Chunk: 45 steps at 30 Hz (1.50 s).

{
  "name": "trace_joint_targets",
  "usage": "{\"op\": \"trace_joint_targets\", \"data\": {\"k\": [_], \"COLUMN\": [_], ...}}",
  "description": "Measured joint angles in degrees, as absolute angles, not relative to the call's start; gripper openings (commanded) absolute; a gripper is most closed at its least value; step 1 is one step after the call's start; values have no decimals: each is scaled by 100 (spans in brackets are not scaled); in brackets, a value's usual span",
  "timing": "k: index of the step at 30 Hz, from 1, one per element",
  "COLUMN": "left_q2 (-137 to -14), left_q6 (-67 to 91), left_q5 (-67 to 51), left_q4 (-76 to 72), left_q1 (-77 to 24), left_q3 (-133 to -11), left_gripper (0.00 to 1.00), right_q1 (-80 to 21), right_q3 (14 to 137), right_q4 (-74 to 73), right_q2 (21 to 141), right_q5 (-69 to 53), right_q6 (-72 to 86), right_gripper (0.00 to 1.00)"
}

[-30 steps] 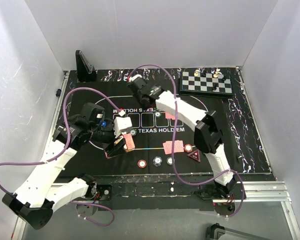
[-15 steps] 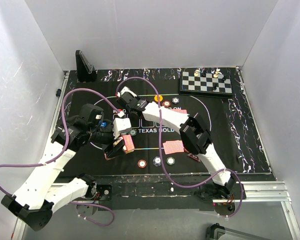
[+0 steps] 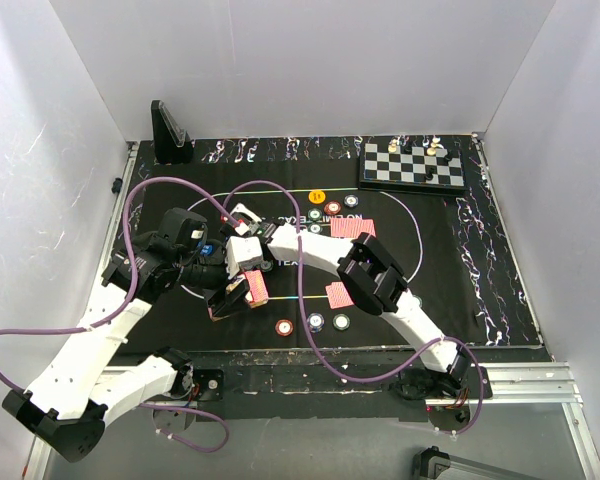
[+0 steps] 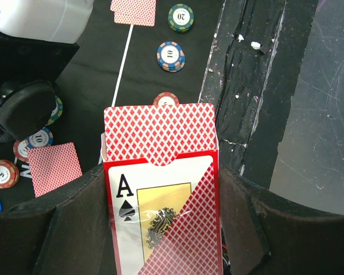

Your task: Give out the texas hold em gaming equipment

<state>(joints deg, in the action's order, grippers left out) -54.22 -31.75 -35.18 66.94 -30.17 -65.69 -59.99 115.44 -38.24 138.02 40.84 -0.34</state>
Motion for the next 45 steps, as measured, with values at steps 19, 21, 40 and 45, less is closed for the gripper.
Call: {"op": "trace_joint_targets", "data": {"k": [19,21,40,45], "left_q2": [-5419,-5419,-5422,-5439], "left_q6": [-3166,-3164,-3107,-3105], "left_q5": [-3516,-3516,-3516,-3520], "left_q4": [6678,6676,6580,6552], "left_q1": [-3017,-3017,-3017,-3017], "left_q3": [-6571,-6571,-6571,-6571], "left_gripper": [20,20,20,20], "right_q1": [-5927,-5898,-4163,-3500], "right_q3": [11808,11808,9382,8567], "right_q4": [-4329,-4383,-3931,-3642], "right_q2": [13719,13649,11295,10704], "right_q5": [2709,2523,1138,908], "right_q6": [1098,1146,2335,2805], "right_gripper": [47,47,21,18]}}
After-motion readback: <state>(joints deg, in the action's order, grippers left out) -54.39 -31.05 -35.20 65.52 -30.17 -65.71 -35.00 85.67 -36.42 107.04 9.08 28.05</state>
